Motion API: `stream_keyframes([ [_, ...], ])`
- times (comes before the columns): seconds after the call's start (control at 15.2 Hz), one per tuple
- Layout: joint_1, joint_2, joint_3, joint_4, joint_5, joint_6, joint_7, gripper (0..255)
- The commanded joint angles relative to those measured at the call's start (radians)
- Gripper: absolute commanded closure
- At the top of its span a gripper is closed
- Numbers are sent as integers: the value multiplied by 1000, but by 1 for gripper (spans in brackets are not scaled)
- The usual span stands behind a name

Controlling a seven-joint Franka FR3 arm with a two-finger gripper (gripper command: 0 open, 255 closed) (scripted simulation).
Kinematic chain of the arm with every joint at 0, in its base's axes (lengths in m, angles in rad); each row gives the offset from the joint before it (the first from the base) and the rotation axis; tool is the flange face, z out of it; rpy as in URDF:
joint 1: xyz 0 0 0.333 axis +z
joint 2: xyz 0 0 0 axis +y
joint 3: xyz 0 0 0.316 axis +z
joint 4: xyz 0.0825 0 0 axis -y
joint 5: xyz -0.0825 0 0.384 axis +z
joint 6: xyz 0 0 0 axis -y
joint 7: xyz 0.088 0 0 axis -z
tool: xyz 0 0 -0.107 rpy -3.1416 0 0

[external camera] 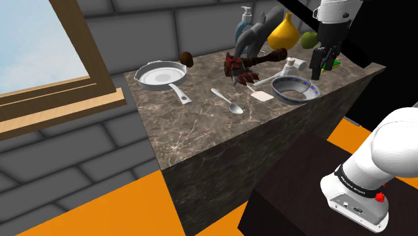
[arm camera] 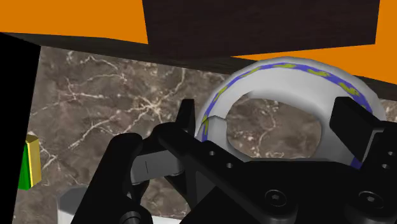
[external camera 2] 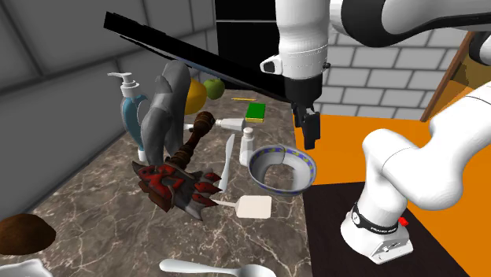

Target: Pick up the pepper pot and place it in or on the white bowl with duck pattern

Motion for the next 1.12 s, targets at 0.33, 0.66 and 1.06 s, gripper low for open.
stream_keyframes([
  [0.33,-36,157,-91,86,-21,79,-48,0],
  [0.66,-63,325,-178,199,-14,139,-102,0],
  [1.06,-95,542,-276,368,37,180,-180,0],
])
